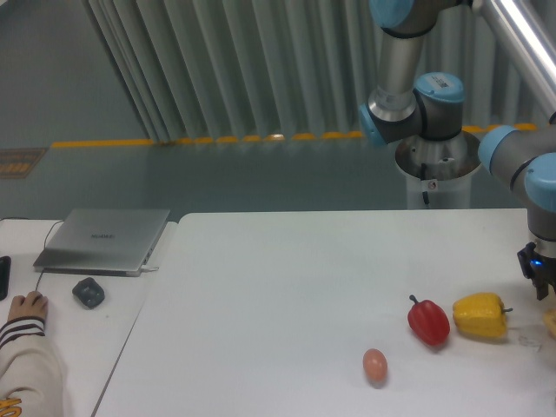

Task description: Place the triangular bread in the basket

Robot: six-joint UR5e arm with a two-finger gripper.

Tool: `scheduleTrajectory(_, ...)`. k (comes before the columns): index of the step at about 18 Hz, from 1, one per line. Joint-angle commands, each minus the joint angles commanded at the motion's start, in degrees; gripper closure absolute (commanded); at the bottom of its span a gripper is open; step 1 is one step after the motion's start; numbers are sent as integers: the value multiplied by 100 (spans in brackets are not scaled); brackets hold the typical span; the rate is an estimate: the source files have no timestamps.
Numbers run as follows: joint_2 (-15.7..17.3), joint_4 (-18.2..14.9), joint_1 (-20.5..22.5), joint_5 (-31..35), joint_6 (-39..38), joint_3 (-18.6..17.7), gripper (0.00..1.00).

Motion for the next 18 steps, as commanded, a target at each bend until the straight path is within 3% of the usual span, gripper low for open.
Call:
scheduleTrajectory(5,-141,88,0,9,-17,0,43)
scheduleTrajectory(6,-141,88,0,17,-35,0,51)
scheduleTrajectory(7,-141,97,9,18,-35,0,66)
scheduleTrajectory(8,-132,97,9,9,-44,0,87)
scheduleTrajectory(9,-115,97,17,9,-70,0,100)
scheduleTrajectory(18,228,27,88,-157,-79,-9,100)
